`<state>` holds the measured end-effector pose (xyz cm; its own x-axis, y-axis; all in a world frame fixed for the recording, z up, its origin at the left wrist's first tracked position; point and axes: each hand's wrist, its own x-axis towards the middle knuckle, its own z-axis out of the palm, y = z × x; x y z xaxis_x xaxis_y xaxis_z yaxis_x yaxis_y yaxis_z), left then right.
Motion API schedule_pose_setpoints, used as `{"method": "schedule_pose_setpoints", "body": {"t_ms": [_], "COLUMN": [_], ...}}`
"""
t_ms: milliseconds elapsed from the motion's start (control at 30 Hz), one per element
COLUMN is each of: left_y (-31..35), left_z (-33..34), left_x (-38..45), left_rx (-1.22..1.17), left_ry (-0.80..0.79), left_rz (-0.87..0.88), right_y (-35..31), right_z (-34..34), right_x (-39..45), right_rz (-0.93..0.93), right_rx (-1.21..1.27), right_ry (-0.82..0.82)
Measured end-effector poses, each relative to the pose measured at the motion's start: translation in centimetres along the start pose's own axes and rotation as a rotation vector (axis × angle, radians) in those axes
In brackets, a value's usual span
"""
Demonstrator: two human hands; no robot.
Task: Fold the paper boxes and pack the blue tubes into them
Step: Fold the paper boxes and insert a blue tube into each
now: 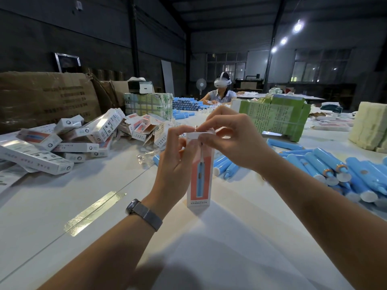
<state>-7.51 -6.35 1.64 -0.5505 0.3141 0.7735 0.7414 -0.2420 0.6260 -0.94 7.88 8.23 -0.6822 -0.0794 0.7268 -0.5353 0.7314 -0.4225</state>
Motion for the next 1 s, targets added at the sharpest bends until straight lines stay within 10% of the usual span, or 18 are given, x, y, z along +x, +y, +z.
{"method": "schedule_pose_setpoints", "body": {"t_ms": [1000], "left_y": [-0.3], "left_z": [0.2], "left_x": [-0.1], "left_rx": [0.1], "left_ry": [-0.017], "left_rz": [0.065], "right_y": [-1.1], "right_z": [-0.1], "right_x": [0.6], "right_rz": [-0.043], "right_rx": [-0.152], "right_ry": [0.102]}}
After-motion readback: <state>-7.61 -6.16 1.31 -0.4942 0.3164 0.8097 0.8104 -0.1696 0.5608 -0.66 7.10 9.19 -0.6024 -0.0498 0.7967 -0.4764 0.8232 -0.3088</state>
